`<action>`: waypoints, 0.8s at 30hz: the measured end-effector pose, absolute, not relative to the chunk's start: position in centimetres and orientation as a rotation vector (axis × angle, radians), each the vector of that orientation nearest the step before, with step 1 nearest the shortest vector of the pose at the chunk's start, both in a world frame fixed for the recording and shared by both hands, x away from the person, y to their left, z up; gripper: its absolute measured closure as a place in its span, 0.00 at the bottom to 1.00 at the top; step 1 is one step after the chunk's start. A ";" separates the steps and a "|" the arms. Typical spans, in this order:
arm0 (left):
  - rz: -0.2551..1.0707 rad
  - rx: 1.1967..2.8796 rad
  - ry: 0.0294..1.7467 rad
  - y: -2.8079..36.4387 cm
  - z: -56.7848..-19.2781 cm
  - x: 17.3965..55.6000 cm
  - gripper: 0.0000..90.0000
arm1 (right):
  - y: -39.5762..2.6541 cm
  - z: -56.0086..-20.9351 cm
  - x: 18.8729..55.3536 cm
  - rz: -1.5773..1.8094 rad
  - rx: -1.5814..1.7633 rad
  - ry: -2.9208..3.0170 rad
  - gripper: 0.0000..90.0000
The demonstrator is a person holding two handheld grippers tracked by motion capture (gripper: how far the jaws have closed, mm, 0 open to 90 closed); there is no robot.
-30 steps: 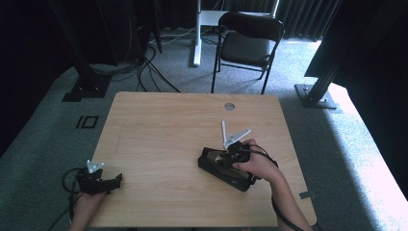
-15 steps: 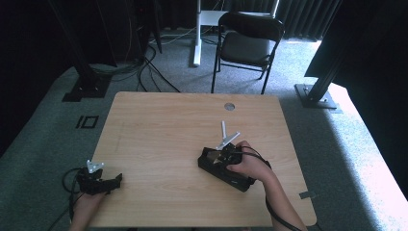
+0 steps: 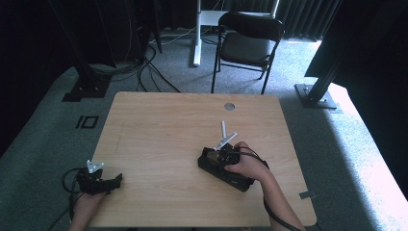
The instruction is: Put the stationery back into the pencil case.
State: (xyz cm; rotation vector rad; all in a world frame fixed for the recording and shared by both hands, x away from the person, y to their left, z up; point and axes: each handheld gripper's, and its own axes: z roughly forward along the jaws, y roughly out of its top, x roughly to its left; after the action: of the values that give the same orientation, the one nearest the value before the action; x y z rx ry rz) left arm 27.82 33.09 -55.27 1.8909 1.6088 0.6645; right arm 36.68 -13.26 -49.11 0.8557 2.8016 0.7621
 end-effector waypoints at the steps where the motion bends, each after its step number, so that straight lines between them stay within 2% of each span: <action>1: 0.664 1.891 1.609 33.1 -55.3 27.8 0.01 | -13.3 -49.0 36.7 0.771 0.864 2.798 0.72; 24: 0.665 1.891 1.609 33.1 -55.3 27.8 0.01 | -15.9 -44.6 36.3 1.024 0.868 2.669 0.72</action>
State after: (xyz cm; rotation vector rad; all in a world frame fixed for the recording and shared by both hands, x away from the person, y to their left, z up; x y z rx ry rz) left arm 27.82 33.09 -55.27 1.8906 1.6090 0.6646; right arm 36.28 -15.85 -44.58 0.8675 2.6691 1.0244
